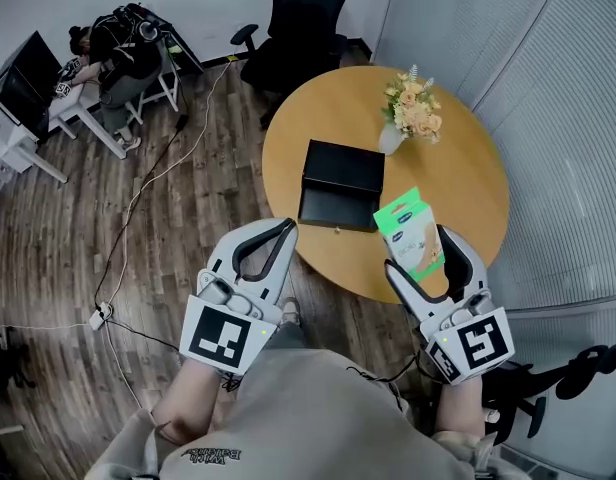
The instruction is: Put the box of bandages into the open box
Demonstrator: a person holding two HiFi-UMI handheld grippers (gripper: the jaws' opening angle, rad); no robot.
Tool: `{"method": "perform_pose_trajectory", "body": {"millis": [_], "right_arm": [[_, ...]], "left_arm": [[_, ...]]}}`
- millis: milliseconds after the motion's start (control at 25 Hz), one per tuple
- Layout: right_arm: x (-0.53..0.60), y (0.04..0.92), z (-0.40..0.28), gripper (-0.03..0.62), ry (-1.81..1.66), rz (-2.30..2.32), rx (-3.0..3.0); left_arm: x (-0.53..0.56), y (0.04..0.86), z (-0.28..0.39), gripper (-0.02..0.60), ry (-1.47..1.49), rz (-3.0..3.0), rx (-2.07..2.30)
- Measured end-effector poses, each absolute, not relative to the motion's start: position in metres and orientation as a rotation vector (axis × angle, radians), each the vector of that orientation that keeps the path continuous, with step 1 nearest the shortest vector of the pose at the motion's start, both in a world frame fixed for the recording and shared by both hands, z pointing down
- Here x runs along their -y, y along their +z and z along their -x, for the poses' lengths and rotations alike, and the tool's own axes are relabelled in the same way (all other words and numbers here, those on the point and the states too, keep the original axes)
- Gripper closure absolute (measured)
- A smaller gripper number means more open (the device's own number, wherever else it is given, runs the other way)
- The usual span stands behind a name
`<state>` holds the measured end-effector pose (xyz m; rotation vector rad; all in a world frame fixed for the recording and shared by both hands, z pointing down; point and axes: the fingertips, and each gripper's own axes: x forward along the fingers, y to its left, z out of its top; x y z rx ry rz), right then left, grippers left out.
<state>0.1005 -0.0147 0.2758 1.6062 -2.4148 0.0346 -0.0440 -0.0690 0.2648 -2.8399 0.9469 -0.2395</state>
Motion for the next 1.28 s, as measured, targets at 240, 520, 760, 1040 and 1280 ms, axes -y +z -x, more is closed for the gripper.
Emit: {"method": "perform_pose_trajectory", "body": {"millis": [240,520,760,1040,1280], "right_arm": [[0.053,0.274,-0.083,0.237,0.038,-1.618,2.397],[0.095,0.278,-0.074,0.237,0.050,-1.644,2.386],[0.116,0.284,-0.071,0.237,0.052,-1.644,2.338],[0.128,0.291,-0.076,0.237,0.075,-1.587,2.340],[0.135,0.313,-0.087,0.237,0.095,-1.479,2.342]], "left_arm": [[0.112,0.263,0.055,0.558,-0.232,2.853,-0.899],[0.157,0.264,0.059,0.558,-0.225,2.858,-0.839],[0.180,0.270,0.065,0.558,-0.234,2.869,-0.821],[0.192,0.274,0.059,0.558,-0.245,2.882,-0.848],[0.192,0.280,0.043,0.558,-0.279,2.874,-0.894]]}}
